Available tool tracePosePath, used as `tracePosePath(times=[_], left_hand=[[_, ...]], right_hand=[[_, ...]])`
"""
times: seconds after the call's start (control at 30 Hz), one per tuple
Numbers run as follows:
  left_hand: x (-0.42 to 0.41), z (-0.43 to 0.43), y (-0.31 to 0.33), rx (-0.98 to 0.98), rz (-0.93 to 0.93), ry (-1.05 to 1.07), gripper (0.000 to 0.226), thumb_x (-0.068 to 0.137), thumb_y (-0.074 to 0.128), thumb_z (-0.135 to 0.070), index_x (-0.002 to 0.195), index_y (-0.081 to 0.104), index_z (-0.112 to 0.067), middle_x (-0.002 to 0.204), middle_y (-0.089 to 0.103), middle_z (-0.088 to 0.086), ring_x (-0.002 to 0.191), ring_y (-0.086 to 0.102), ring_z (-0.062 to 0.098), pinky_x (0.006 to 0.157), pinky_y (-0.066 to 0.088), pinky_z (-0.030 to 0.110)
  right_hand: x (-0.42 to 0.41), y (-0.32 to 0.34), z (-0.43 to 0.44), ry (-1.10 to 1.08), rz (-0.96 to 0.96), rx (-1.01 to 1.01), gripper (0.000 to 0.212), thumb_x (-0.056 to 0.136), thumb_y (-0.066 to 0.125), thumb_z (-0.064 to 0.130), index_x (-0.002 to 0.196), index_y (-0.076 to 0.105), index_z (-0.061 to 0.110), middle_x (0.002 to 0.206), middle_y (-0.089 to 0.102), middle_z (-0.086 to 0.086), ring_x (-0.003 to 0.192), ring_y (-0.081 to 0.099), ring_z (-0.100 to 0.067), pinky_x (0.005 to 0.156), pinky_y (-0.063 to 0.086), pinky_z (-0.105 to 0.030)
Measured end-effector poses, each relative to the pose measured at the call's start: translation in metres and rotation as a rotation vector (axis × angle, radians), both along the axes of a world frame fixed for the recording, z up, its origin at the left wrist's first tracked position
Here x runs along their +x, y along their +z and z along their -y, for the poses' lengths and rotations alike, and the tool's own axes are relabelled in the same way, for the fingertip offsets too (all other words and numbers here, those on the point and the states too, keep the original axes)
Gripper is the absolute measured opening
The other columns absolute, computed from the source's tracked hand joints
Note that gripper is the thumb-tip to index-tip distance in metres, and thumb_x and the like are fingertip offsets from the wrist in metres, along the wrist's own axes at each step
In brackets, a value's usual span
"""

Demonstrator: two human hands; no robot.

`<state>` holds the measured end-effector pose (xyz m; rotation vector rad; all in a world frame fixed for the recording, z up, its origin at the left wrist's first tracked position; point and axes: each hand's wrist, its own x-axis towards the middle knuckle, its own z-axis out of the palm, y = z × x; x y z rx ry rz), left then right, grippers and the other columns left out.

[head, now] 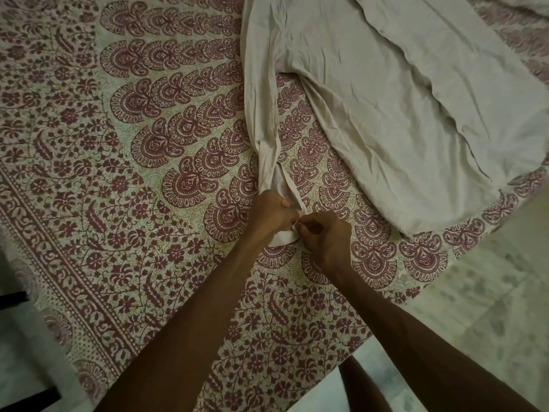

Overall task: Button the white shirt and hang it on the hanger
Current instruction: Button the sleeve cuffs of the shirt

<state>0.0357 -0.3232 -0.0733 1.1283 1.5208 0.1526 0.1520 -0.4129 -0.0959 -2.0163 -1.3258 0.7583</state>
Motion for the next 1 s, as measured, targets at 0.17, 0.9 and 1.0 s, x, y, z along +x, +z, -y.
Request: tracePosePath(times=[0.17,0.9,1.0], left_hand=[[0.003,-0.008,0.003,-0.16,0.023,0.061,0.022,0.066,0.086,-0.007,0.066,0.064,-0.004,0.072,0.07,0.015,0.071,0.073,0.027,0.074,0.061,0.045],[0.0,-0.013,-0.001,-0.178,-0.103,-0.084,0.055,0.071,0.081,-0.006,0.119,0.057,0.006,0.109,0.064,0.016,0.102,0.067,0.026,0.092,0.055,0.041],[0.0,-0.017,0.001,-0.145,-0.139,-0.139,0.029,0.073,0.079,-0.01,0.075,0.051,-0.014,0.092,0.058,0.01,0.091,0.064,0.02,0.085,0.055,0.035]], right_hand=[[-0.003,-0.007,0.006,-0.025,0.007,0.037,0.011,0.079,0.078,0.011,0.085,0.078,0.02,0.08,0.071,0.009,0.069,0.062,0.002,0.065,0.051,-0.014],[-0.004,-0.006,0.012,0.064,0.049,0.149,0.012,0.082,0.073,0.006,0.088,0.07,0.016,0.087,0.064,0.006,0.072,0.061,-0.009,0.064,0.053,-0.031],[-0.005,-0.007,0.012,0.074,0.064,0.153,0.013,0.081,0.073,0.003,0.087,0.07,0.013,0.087,0.064,0.002,0.072,0.06,-0.012,0.064,0.052,-0.033]])
